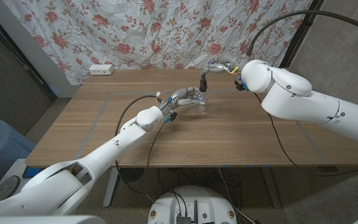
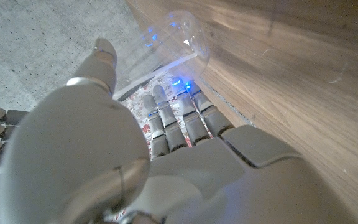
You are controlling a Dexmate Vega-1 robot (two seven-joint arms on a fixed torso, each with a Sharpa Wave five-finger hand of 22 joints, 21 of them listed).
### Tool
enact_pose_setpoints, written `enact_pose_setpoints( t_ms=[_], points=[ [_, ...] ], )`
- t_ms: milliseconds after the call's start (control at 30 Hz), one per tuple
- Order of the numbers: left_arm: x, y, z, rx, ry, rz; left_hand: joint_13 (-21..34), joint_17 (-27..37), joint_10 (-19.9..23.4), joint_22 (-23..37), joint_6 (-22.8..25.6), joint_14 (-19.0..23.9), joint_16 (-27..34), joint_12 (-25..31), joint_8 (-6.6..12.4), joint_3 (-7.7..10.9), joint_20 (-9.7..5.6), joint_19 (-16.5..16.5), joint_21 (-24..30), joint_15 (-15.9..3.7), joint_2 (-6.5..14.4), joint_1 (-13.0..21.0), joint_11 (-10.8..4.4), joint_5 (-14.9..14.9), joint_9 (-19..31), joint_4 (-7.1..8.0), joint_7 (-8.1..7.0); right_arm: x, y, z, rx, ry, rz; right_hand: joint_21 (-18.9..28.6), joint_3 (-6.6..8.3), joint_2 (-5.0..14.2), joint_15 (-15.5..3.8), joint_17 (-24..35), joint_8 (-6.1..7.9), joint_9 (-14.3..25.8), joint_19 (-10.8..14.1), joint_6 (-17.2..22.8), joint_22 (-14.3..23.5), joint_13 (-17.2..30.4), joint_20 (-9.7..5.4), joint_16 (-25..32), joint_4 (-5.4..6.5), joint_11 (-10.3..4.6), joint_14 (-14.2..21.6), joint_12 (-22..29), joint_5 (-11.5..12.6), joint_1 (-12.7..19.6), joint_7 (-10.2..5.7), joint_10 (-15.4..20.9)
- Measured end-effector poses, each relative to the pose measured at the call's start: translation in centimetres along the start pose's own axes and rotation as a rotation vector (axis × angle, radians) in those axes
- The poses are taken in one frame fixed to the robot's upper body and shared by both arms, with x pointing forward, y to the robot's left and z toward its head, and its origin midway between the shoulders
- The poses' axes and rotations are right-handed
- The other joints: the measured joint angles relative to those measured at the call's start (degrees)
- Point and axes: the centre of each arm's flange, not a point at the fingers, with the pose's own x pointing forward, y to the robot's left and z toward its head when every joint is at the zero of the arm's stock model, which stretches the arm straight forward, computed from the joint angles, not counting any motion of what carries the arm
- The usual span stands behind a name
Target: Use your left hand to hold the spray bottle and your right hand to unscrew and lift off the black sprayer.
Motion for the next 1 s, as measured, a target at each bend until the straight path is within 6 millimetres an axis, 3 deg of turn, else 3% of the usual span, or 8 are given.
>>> enact_pose_setpoints(
  t_ms=[300,633,700,1000],
  points=[
    [-0.2,0.0,0.0,0.000,0.000,0.007,0.01,0.00,0.20,0.00,0.02,0.32,-0.23,0.28,0.17,-0.38,0.00,0.00,0.23,0.30,0.06,-0.07,0.20,-0.03,-0.17,0.08,0.02,0.5,0.5,0.7,-0.031,0.009,0.034,0.00,0.31,0.59,0.00,0.00,0.40,0.26,-0.42,0.20,0.00,0.16,-0.42,0.00,0.02,0.20,0.00,0.23,0.24,0.62,0.21,0.20],
    [-0.4,0.0,0.1,-0.001,0.001,0.011,0.01,0.00,0.20,0.00,0.14,0.50,-0.23,0.31,0.44,-0.46,0.00,0.00,0.23,0.12,0.06,-0.07,0.20,-0.05,-0.32,0.00,0.10,0.7,1.0,1.2,-0.054,0.020,0.053,0.00,0.46,0.29,0.00,0.01,0.40,0.29,-0.41,0.20,0.00,0.15,-0.42,0.00,0.17,0.20,0.01,0.23,0.46,0.92,0.21,0.20],
    [-0.4,-0.1,0.1,-0.001,0.002,0.012,0.01,0.00,0.20,0.00,0.14,0.50,-0.23,0.31,0.44,-0.46,0.00,0.00,0.23,0.12,0.06,-0.07,0.20,-0.06,-0.32,0.00,0.11,0.8,1.3,1.3,-0.062,0.021,0.059,0.00,0.46,-0.54,0.00,0.01,0.40,0.53,-0.41,0.20,0.00,0.15,-0.42,0.00,0.17,0.20,0.01,0.23,0.46,1.74,0.20,0.20],
    [-0.5,-0.2,0.1,-0.003,0.001,0.014,0.02,-0.01,0.20,-0.01,0.25,0.49,-0.63,0.30,0.45,-0.46,0.00,0.00,0.23,0.12,0.06,-0.07,0.20,-0.10,-0.34,0.00,0.01,1.0,1.5,1.5,-0.078,0.030,0.062,0.00,0.87,0.14,0.00,-0.27,0.40,0.53,-0.41,0.40,0.00,0.15,-0.42,0.28,0.10,0.20,0.01,0.23,0.46,2.40,0.41,0.20]
  ],
)
